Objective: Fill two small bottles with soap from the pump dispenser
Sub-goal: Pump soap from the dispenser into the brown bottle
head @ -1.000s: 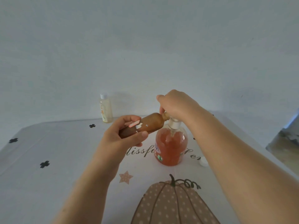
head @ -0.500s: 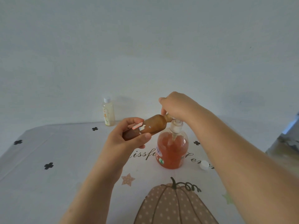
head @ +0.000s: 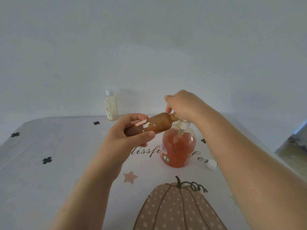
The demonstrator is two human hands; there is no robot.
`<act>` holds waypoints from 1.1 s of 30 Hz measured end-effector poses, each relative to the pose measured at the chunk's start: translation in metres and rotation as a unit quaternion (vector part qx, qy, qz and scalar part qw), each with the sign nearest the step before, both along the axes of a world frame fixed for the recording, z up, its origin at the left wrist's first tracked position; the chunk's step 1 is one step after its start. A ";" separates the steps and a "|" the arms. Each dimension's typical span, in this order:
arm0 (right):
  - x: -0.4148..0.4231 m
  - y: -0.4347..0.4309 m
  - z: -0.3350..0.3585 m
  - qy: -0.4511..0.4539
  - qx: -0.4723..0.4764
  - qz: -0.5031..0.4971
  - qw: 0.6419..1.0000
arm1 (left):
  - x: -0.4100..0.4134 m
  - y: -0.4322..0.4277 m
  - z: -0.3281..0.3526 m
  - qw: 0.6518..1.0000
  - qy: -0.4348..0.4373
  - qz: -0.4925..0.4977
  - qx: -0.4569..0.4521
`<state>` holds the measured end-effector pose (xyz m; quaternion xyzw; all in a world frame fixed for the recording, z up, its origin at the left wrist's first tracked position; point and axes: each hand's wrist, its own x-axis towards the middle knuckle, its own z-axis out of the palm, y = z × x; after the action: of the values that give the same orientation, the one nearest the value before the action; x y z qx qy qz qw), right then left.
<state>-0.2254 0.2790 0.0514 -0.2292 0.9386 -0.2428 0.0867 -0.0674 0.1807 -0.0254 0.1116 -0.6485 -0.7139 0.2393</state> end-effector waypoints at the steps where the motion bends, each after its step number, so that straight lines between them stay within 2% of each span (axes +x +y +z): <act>1: 0.000 0.000 0.000 0.001 -0.003 -0.001 1.000 | 0.000 0.000 0.000 1.000 0.001 0.001 0.001; 8: 0.003 0.001 0.001 0.011 -0.008 -0.008 1.000 | 0.002 0.001 0.003 1.000 0.003 -0.010 -0.004; 15: 0.006 0.003 0.016 0.062 0.032 -0.010 0.998 | 0.004 0.008 0.007 0.999 0.029 -0.004 0.013; 33: -0.003 0.002 0.005 0.032 -0.019 0.010 0.999 | 0.005 0.007 0.007 1.000 0.021 0.007 -0.007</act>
<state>-0.2289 0.2808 0.0565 -0.2477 0.9338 -0.2524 0.0548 -0.0628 0.1879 -0.0181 0.0991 -0.6476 -0.7099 0.2585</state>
